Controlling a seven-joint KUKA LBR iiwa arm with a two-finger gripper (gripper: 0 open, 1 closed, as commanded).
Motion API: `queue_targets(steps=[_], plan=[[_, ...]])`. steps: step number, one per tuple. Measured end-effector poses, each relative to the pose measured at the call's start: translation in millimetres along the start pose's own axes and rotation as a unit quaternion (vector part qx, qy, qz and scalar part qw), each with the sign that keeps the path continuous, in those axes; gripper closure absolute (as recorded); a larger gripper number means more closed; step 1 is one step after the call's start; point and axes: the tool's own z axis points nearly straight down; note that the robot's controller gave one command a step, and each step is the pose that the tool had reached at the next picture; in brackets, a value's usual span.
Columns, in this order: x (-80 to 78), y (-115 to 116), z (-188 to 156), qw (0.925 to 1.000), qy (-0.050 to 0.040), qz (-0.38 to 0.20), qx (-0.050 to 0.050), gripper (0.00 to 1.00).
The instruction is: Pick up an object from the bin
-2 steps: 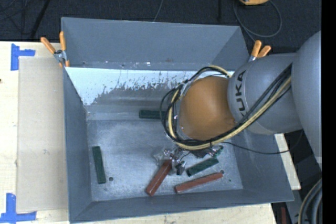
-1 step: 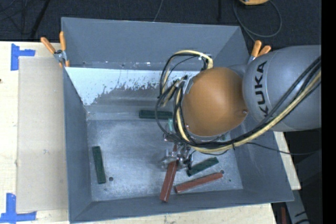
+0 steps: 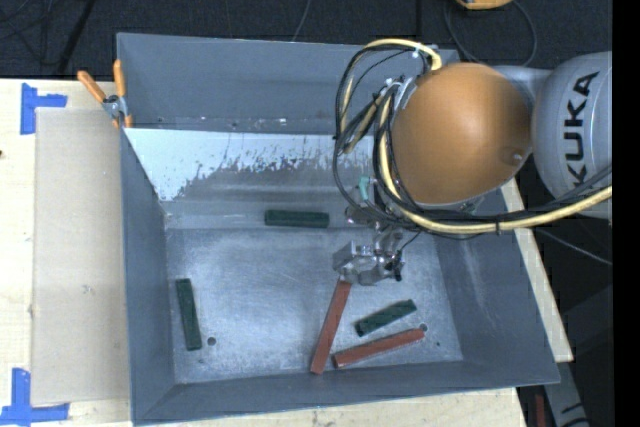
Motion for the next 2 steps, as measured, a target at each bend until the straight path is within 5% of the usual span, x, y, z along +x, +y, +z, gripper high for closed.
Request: queue_targets(steps=[1,2], plan=[[82.1,23.8,28.1,0.9847,0.0026,0.174,-0.005,1.0],[69.6,25.6,51.6,0.9634,0.0023,0.268,-0.006,1.0]])
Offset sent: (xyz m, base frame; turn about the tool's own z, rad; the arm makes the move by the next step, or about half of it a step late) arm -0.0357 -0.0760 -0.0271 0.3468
